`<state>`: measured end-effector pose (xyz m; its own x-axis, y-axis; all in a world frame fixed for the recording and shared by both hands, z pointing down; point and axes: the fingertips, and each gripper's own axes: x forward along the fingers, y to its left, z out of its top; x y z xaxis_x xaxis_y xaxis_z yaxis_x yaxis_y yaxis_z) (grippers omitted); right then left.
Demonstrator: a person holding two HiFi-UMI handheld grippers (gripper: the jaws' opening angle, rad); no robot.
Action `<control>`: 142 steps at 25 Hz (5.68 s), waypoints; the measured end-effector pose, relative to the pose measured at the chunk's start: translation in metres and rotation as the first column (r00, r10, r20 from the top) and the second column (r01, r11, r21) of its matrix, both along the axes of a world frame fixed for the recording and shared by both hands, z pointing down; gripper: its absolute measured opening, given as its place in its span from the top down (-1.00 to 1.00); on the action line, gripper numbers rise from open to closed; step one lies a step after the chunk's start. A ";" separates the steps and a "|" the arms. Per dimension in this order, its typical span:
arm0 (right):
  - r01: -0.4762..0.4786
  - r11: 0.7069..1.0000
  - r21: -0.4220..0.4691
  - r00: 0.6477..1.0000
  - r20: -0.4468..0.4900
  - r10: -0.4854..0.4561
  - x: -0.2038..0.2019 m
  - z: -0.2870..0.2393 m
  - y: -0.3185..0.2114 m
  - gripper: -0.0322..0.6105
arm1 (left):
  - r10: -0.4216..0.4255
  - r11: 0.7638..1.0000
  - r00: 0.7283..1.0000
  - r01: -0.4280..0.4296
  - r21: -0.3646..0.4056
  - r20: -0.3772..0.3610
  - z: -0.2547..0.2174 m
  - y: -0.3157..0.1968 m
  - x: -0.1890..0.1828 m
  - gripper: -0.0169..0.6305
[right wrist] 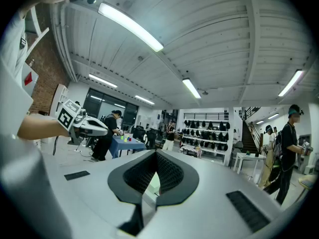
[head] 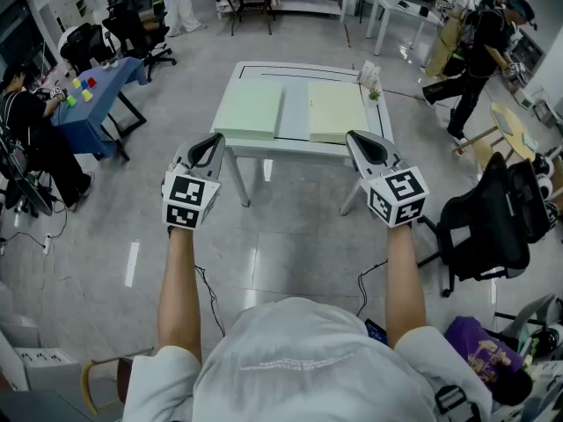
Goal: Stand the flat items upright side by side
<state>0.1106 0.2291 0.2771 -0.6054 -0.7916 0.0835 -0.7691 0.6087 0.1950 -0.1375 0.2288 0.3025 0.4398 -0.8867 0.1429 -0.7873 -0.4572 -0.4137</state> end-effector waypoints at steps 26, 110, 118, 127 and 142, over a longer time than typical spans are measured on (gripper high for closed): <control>0.064 0.997 -0.044 0.998 0.009 -0.064 -0.070 0.017 0.012 0.04 | -0.012 1.000 0.986 0.012 0.004 -0.166 0.021 0.012 -0.059 0.23; -0.073 0.539 -0.839 0.946 0.112 0.304 -0.237 0.384 -0.500 -0.25 | -0.218 0.421 0.736 -0.522 -0.742 -0.641 0.370 -0.490 -0.178 -0.34; -0.033 0.575 -0.818 0.958 0.139 0.252 -0.262 0.382 -0.512 -0.25 | -0.227 0.375 0.614 -0.661 -0.649 -0.756 0.372 -0.498 -0.182 -0.36; 0.044 0.594 -0.804 0.976 0.161 0.145 -0.294 0.383 -0.515 -0.25 | -0.277 0.346 0.461 -0.770 -0.535 -0.843 0.370 -0.499 -0.175 -0.36; 0.151 0.623 -0.767 0.984 0.179 -0.019 -0.306 0.361 -0.516 -0.25 | -0.327 0.391 0.484 -0.713 -0.582 -0.812 0.330 -0.501 -0.193 0.01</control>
